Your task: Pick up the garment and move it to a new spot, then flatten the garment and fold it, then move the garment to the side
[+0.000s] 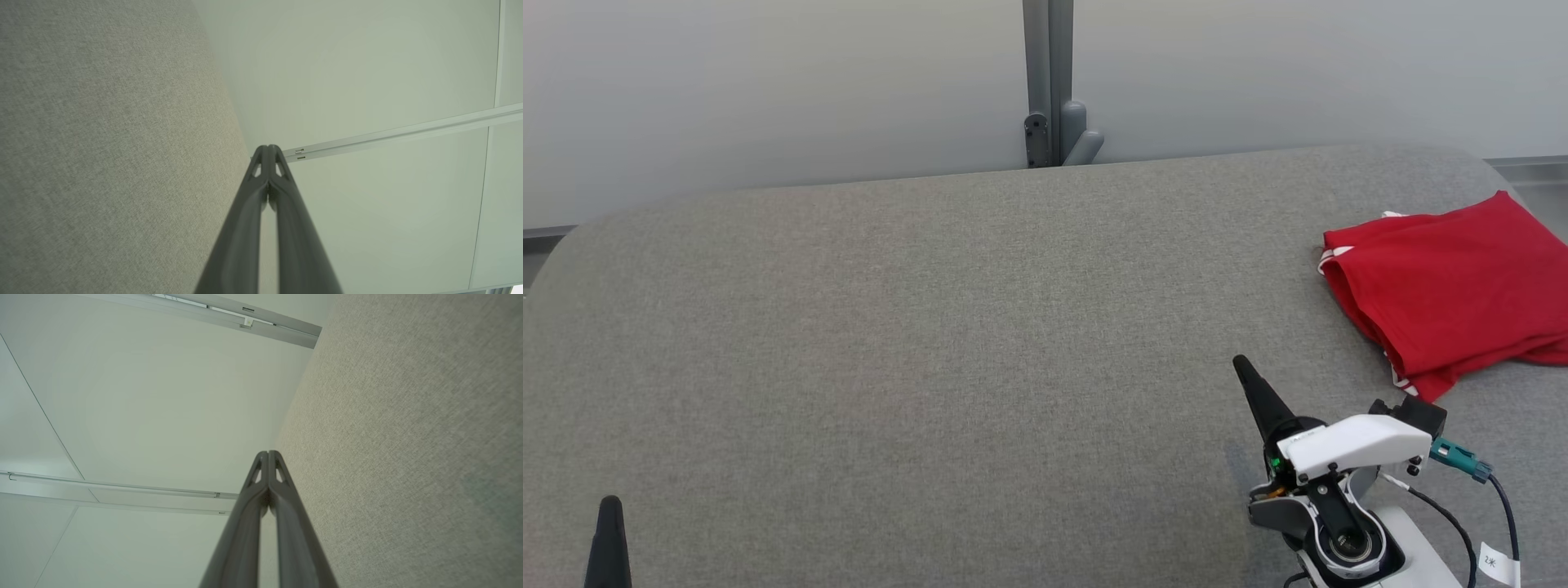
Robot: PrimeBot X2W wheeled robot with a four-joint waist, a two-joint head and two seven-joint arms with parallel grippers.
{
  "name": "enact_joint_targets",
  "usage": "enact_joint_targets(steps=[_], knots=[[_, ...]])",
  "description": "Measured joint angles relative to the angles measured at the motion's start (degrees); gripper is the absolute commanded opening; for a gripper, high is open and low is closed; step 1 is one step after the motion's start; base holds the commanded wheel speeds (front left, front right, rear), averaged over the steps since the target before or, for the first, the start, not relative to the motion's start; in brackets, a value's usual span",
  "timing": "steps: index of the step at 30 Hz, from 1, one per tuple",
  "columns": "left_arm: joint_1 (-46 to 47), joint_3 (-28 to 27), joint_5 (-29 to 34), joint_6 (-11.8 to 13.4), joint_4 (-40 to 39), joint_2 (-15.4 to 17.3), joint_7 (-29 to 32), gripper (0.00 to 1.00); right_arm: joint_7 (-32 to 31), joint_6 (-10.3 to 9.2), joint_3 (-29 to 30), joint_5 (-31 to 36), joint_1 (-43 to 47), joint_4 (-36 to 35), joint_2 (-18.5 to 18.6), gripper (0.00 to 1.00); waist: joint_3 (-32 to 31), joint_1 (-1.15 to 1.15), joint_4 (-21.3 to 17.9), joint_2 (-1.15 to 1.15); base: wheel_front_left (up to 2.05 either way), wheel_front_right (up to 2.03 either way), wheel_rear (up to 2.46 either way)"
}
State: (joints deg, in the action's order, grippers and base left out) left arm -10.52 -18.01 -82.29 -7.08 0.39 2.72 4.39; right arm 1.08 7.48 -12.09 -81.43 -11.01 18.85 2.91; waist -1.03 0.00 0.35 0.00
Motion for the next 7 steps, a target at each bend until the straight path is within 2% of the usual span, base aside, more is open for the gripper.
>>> enact_joint_targets(steps=[7], knots=[[0.08,-0.90,-3.35,-0.04,-0.11,0.00,0.91,0.00,-0.58,0.00,-0.43,-3.53,-1.04,0.81,0.00,0.00,0.28,0.00,-0.06,0.00,0.00,0.00,0.00]])
